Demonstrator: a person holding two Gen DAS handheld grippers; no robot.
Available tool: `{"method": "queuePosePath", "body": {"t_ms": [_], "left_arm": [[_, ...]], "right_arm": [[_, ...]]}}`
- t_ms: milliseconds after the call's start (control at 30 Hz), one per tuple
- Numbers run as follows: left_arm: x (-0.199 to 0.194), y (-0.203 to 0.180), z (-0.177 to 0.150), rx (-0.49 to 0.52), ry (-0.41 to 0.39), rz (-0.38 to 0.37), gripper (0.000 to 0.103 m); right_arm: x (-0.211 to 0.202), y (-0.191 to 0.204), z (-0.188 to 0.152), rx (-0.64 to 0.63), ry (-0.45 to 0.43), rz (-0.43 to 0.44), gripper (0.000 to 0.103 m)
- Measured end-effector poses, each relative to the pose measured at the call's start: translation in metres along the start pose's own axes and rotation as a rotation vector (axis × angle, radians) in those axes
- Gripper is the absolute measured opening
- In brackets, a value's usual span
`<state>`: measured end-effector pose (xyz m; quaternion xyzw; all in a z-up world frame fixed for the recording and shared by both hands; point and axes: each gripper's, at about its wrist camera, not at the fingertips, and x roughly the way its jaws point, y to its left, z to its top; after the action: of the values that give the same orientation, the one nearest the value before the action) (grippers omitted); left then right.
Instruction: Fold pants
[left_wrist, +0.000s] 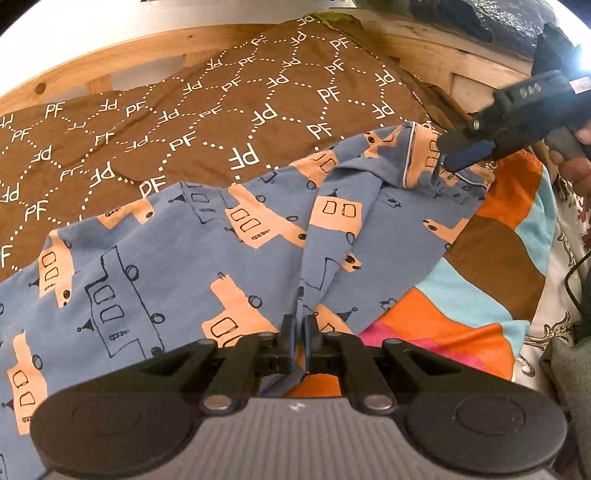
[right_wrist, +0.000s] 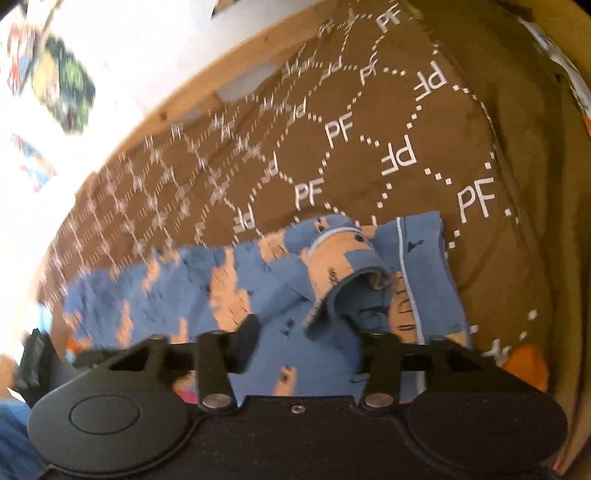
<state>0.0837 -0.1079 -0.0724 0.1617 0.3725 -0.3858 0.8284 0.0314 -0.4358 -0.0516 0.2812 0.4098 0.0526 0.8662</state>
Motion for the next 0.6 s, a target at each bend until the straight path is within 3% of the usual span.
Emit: {"method": "queuePosePath", "body": {"t_ms": [33,133,200,267,400,600], "left_arm": [[0.000,0.000,0.000,-0.002,0.000,-0.001,0.006],[0.000,0.002,0.001,-0.012,0.001,-0.002,0.006],[-0.001,0.003,0.001,-0.022,0.000,-0.006,0.006],[-0.003,0.005,0.000,-0.034,0.000,-0.008,0.006],[-0.007,0.009,0.001,-0.058,-0.021,-0.008,0.003],[-0.025,0.015,0.004,-0.085,-0.109,-0.033,0.002]], "right_arm": [[0.003,0.003,0.001,0.021,-0.013,-0.014,0.069],[0.011,0.001,0.002,0.103,-0.062,-0.097,0.065],[0.013,-0.002,0.005,0.126,-0.096,-0.129,0.047],[0.016,-0.002,0.009,0.124,-0.103,-0.142,0.011],[0.013,0.020,0.038,-0.008,-0.103,-0.120,0.005],[-0.029,0.093,0.098,-0.385,-0.142,0.036,0.005]]}}
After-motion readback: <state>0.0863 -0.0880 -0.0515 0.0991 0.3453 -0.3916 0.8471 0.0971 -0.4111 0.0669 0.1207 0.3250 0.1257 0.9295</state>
